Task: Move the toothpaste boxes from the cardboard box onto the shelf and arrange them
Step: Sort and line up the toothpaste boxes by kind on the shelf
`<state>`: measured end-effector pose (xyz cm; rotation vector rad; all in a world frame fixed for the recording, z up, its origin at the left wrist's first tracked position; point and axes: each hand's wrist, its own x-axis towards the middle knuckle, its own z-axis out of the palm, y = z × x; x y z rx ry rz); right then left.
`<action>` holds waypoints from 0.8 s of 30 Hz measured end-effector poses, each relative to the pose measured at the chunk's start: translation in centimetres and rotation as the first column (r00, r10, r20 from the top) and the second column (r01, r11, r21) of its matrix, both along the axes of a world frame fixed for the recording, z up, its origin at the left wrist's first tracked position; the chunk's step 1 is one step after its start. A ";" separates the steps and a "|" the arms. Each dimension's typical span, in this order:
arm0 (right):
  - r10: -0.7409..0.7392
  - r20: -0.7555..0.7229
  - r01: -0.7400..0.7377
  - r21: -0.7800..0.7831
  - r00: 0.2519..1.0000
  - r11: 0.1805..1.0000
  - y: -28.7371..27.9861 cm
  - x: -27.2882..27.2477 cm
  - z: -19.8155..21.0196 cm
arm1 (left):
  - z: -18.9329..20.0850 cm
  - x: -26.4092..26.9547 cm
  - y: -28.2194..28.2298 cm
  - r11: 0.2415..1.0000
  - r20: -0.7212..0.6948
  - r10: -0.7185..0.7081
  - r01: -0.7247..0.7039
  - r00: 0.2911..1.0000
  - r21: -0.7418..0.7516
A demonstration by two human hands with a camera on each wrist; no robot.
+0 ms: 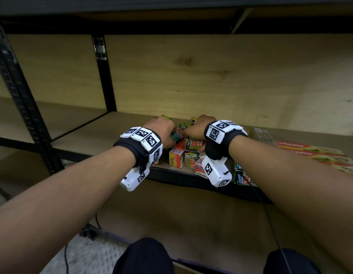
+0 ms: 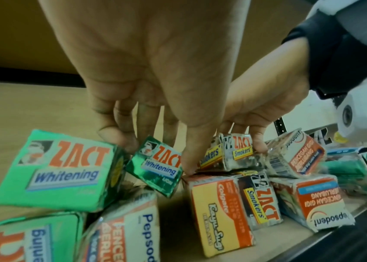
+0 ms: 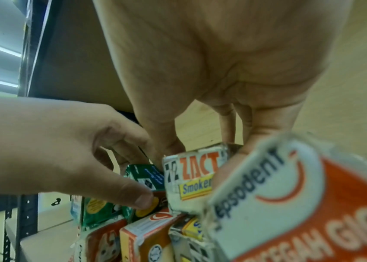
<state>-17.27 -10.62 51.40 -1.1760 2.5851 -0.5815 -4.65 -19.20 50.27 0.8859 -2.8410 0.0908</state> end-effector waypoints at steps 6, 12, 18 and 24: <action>-0.049 0.200 0.072 -0.110 0.979 0.991 0.9 -1.1 0.4 | 1.4 -0.4 0.2 0.998 -0.100 0.059 -0.061 0.993 -0.023; -0.024 0.340 0.089 -0.177 0.940 0.980 3.2 -2.3 1.5 | 3.1 -1.0 1.7 0.997 -0.205 0.074 -0.079 0.976 -0.017; -0.047 0.328 0.126 -0.225 0.943 0.966 6.5 -4.8 2.6 | 4.9 -1.8 4.0 0.998 -0.347 0.058 -0.041 0.936 0.055; -0.102 0.278 0.163 -0.206 0.955 0.965 10.3 -6.9 2.9 | 5.0 -3.4 7.1 0.982 -0.425 0.055 0.029 0.903 0.189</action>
